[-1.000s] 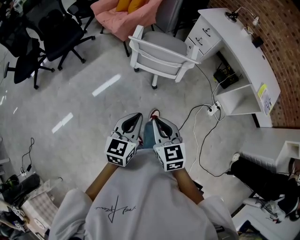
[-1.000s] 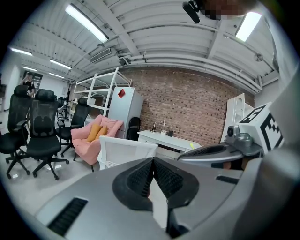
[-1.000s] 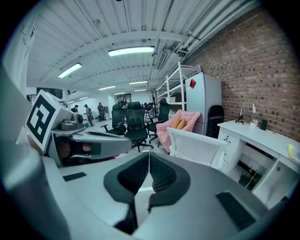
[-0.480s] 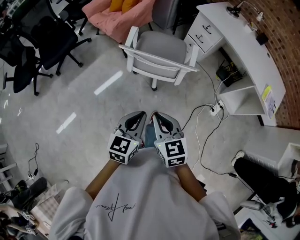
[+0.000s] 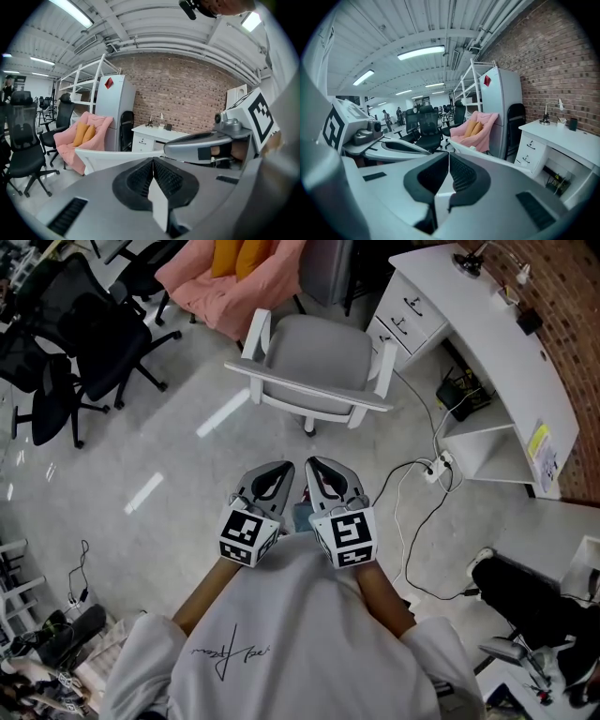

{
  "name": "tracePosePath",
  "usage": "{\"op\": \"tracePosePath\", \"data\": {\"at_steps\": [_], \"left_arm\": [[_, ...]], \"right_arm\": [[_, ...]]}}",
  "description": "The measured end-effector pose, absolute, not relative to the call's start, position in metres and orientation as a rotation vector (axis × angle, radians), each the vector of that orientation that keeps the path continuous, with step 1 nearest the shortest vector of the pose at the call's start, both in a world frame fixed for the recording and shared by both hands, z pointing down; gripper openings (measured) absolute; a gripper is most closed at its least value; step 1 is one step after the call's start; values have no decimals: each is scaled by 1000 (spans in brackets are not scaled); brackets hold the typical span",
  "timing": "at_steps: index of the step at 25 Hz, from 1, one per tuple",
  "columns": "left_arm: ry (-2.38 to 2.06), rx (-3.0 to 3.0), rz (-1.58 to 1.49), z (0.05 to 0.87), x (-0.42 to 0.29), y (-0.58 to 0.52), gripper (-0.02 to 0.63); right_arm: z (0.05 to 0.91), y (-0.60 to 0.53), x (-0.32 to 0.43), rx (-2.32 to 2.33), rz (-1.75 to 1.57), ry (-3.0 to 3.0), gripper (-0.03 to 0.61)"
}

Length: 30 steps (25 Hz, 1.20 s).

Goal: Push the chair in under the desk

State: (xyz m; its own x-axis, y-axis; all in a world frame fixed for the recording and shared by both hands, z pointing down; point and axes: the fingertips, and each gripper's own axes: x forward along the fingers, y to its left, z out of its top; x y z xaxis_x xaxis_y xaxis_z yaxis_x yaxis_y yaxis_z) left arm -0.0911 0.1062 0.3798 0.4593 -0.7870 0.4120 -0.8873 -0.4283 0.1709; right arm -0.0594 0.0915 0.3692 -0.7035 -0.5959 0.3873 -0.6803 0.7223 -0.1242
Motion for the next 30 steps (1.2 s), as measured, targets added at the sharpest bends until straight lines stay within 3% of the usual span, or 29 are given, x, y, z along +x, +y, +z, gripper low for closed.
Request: {"op": "tracePosePath", "data": {"at_steps": [13,30], "left_arm": [[-1458,2348,388,368,-71,44,6],[-1433,2493,682,377,-144,-36,6]], "right_arm": [[361,32,-54,945,405,-2672,28],[369,-32,-81,929,347,-2600,28]]}}
